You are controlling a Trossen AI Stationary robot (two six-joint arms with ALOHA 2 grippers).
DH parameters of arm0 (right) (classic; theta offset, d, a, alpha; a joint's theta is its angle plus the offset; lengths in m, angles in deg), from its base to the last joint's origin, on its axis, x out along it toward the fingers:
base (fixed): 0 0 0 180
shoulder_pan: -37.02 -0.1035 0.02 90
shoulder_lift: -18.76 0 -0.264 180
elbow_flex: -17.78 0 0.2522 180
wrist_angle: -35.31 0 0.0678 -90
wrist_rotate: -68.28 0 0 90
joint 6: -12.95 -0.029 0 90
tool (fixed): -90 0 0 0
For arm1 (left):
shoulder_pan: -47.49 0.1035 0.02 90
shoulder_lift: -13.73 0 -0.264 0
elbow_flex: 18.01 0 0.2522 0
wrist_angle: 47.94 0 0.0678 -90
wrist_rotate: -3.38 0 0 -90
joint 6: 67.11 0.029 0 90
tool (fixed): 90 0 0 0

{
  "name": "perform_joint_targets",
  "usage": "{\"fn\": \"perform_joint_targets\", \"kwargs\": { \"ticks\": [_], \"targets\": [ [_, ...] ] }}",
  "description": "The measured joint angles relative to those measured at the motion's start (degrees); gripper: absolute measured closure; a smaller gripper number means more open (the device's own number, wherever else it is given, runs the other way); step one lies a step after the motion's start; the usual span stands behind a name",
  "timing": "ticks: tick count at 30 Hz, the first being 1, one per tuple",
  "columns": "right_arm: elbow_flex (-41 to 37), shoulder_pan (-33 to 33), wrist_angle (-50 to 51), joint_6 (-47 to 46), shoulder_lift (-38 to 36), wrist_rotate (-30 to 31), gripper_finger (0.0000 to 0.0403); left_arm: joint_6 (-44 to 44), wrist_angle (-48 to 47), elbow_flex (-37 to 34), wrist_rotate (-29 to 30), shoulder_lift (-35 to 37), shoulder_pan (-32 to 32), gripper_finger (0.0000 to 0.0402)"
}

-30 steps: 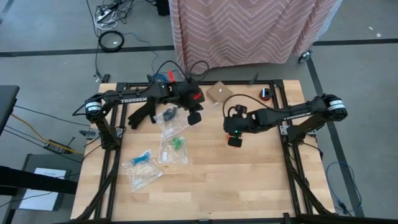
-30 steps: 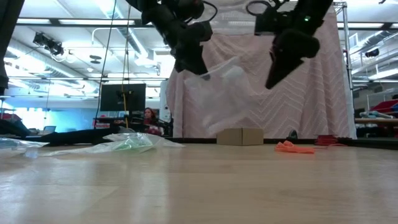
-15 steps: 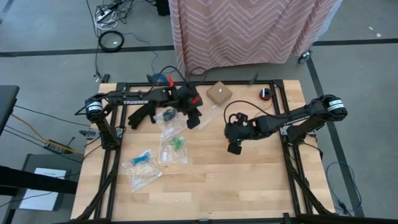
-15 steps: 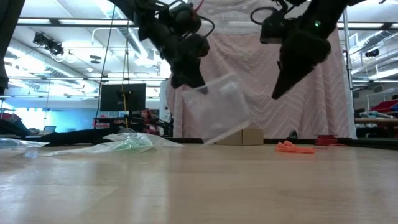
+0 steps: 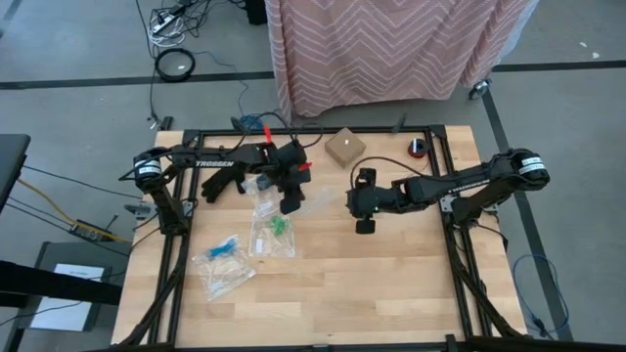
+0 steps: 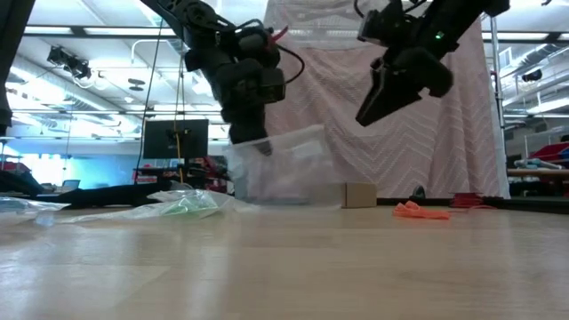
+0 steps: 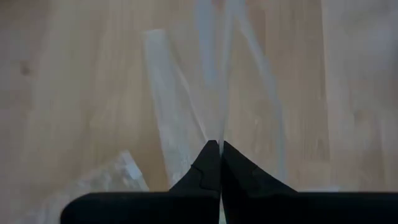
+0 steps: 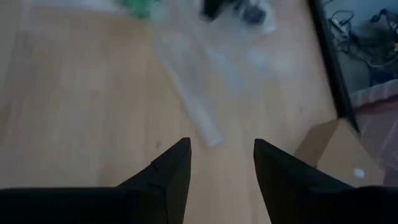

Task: Sort rubber bands
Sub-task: Open the transparent zip bag

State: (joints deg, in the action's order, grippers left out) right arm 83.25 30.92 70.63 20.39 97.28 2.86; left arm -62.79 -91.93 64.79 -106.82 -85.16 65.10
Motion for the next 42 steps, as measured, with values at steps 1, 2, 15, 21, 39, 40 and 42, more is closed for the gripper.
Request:
{"fn": "perform_joint_targets", "kwargs": {
  "ticks": [1, 2, 15, 21, 39, 40, 42],
  "targets": [
    [0.00, 0.67, -0.88, 0.36, -0.34, -1.15, 0.0240, 0.49, -0.56, 0.00, -0.01, 0.00, -0.14, 0.0400],
    [0.00, 1.42, -2.02, 0.66, -0.61, -2.98, 0.0241, 0.92, -0.79, 0.00, 0.00, 0.00, -0.39, 0.0400],
    [0.02, 8.45, -11.03, 6.38, -0.51, -19.24, 0.0238, 2.96, 1.81, 0.28, -2.05, 0.00, -0.86, 0.0400],
    [0.04, 11.00, -11.78, 6.54, 0.09, -23.37, 0.0238, 2.95, 2.17, 0.31, -2.48, 0.00, -0.88, 0.0400],
    [-3.13, 13.37, -16.93, 8.97, 1.16, -25.88, 0.0294, 2.88, 2.39, 0.68, -3.64, 0.37, -0.91, 0.0400],
    [-3.34, 13.39, -17.72, 9.18, 1.16, -25.86, 0.0299, 2.81, 2.43, 0.68, -3.71, 0.37, -0.91, 0.0400],
    [-3.85, 13.41, -19.37, 9.60, 1.16, -25.76, 0.0306, 2.77, 2.89, 0.68, -3.76, 0.37, -0.91, 0.0400]
  ]
}}
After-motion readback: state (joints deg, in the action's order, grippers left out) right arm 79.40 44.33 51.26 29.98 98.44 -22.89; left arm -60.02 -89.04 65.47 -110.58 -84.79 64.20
